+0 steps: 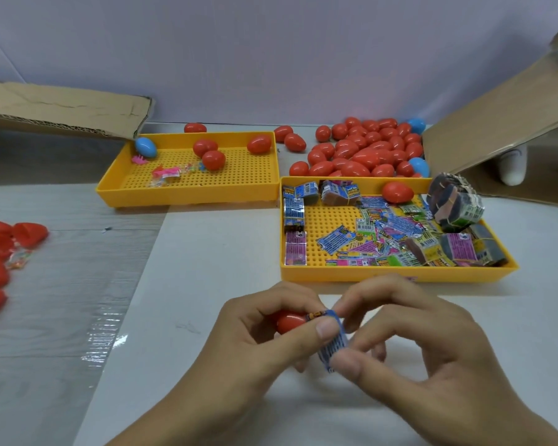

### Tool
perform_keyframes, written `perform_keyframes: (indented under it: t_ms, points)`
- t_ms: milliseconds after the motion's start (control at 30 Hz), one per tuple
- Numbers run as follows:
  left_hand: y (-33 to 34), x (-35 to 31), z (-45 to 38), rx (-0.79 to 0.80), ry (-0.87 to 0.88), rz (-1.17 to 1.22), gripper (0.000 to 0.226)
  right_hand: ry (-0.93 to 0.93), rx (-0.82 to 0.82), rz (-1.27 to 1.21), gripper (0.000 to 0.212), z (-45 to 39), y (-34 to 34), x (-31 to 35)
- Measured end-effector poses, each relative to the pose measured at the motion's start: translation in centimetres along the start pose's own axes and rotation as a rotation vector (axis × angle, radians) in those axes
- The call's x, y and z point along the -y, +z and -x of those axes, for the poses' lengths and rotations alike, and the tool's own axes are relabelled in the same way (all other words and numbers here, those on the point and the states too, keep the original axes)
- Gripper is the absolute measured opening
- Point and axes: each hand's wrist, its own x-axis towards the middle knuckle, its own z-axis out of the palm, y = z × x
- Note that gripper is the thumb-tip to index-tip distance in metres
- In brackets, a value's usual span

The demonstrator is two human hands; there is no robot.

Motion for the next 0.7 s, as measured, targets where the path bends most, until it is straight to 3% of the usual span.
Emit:
perform_keyframes:
  t_ms: [233, 400, 700]
  points:
    - [-0.1, -0.3, 0.0, 0.025, 0.066, -0.111, 0.014, 0.352, 0.120, -0.361, 0.015, -0.9, -0.9, 0.1]
    - [0.0, 0.1, -0.2, -0.163, 0.010, -0.136, 0.027, 0.291, -0.044, -0.216, 0.004, -0.5, -0.1, -0.2]
    - [-0.3, 0.3, -0.2, -0.161, 0.014, -0.101, 0.025, 0.286, -0.134, -0.164, 0.009, -0.1, 0.3, -0.4]
